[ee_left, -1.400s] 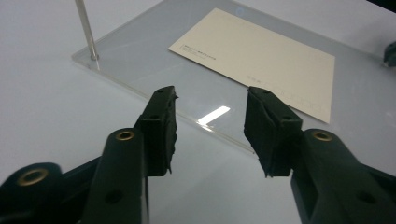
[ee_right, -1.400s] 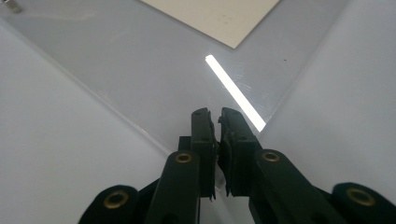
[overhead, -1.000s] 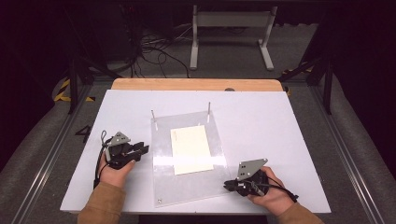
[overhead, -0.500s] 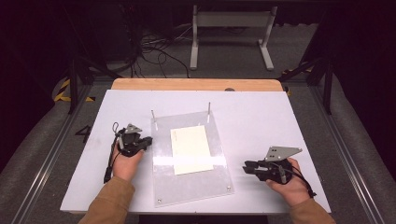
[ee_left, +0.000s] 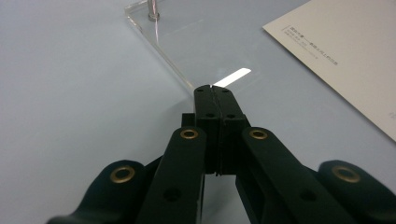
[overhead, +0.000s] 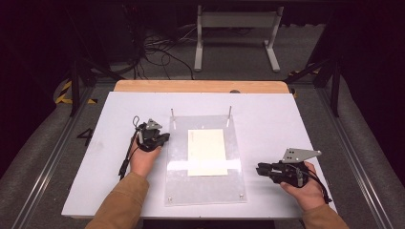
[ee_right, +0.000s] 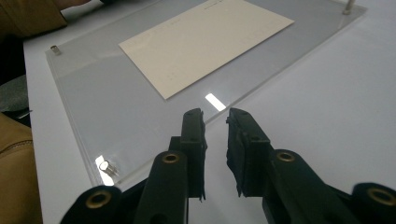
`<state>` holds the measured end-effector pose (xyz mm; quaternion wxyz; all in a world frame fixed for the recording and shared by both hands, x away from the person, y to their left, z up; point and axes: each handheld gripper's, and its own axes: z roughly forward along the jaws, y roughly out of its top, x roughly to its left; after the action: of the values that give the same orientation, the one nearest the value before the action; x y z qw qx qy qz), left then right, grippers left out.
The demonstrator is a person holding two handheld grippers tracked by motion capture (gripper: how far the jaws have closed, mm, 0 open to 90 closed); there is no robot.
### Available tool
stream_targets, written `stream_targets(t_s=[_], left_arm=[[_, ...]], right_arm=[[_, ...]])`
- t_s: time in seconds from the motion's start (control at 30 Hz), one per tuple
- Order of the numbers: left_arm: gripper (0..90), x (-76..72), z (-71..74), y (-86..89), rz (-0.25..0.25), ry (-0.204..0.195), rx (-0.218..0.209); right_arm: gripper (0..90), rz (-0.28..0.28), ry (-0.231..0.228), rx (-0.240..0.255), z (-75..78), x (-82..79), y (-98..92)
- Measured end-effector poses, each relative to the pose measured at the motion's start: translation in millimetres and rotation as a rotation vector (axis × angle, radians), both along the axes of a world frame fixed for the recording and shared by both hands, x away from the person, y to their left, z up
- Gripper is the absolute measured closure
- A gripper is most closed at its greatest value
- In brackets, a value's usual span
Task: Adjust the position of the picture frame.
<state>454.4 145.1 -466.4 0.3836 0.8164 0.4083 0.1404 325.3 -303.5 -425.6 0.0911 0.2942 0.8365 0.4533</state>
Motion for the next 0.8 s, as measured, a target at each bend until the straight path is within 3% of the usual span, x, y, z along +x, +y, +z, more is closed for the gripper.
stream_targets(t_s=[0.13,0.2,0.3,0.37,0.47,0.57,0.63,0.8], left_arm=[[89.9,-3.7,0.5,-7.6,-0.029,-0.005,0.011],[89.6,-6.3,0.7,-5.8,-0.020,0.022,-0.018],[77.6,-15.7,4.1,-0.7,-0.029,0.017,-0.022],[72.7,-25.4,9.6,1.1,-0.056,0.008,-0.019],[71.3,-50.8,21.3,6.5,-0.127,-0.034,-0.055],[70.5,-68.4,26.6,10.7,-0.163,-0.061,-0.081],[69.8,-74.8,28.0,12.8,-0.173,-0.061,-0.119],[68.0,-84.2,30.9,14.7,-0.197,-0.078,-0.126]], right_arm=[[75.0,0.009,0.003,-0.004,-0.4,-1.1,1.5],[74.6,0.022,0.007,-0.002,0.1,-3.0,3.0],[73.3,0.044,0.008,0.000,0.2,-7.1,7.7],[72.4,0.075,0.010,-0.008,-0.7,-12.0,12.8],[71.1,0.137,0.019,-0.022,-4.9,-20.8,22.0],[70.4,0.200,0.037,-0.037,-10.3,-29.4,32.0],[70.2,0.223,0.037,-0.064,-13.8,-33.0,38.1],[70.8,0.262,0.036,-0.108,-21.8,-37.3,45.5]])
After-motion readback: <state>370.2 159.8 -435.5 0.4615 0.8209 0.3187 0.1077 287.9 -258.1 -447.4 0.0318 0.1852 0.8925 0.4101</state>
